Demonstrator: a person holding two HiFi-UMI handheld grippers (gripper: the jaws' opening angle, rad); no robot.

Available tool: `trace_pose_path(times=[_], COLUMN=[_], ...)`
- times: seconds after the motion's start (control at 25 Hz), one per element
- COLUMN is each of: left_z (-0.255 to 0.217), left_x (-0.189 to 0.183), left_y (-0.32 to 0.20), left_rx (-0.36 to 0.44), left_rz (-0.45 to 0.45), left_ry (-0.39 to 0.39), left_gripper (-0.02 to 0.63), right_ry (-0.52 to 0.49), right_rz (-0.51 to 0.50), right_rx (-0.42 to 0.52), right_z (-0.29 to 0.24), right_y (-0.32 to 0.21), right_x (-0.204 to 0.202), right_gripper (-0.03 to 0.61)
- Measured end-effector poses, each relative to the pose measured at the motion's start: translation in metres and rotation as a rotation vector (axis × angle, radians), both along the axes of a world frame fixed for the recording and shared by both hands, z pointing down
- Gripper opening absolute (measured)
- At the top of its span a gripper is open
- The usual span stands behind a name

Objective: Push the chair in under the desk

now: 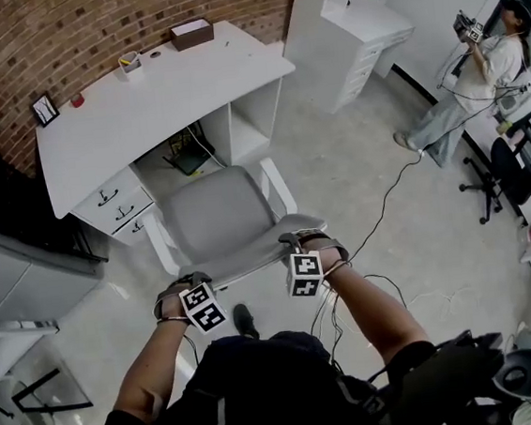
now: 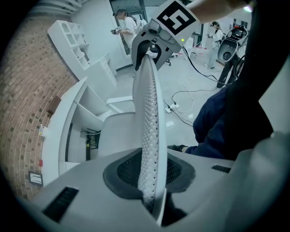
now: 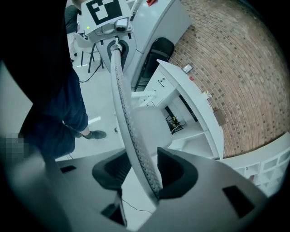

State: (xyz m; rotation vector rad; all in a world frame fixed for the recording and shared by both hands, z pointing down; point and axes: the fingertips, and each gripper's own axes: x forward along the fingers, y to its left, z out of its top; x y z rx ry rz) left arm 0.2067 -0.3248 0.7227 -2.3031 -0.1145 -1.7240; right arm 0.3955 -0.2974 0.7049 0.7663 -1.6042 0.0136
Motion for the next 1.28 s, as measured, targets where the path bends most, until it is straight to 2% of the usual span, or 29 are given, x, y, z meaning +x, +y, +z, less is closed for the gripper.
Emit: trace_pose_path(times=[0.44,0.92,1.28], left_z=[-0.003,0.0,0.003], left_x=[0.023,0.051,0.064], left_y=[-0.058,-0.101,-0.134], left_rx=[0.083,0.08,0.098], left_rz=[-0.046,-0.162,-0.238], left_ry=[0.014,-0.025,-0.046], left_gripper=[0.079,0.084,0.091], right_ry=[-0.007,-0.006,-0.005], right_rz=[-0.042,-0.126,-0.186], right_rx=[0.005,-0.025,-0.002], right_z=[-0.002,0.001,0.003], right_y=[-0.06,-0.118,-0.158], right_x=[0.022,0.054,0.067], right_gripper=[0.178,0.176,0.175])
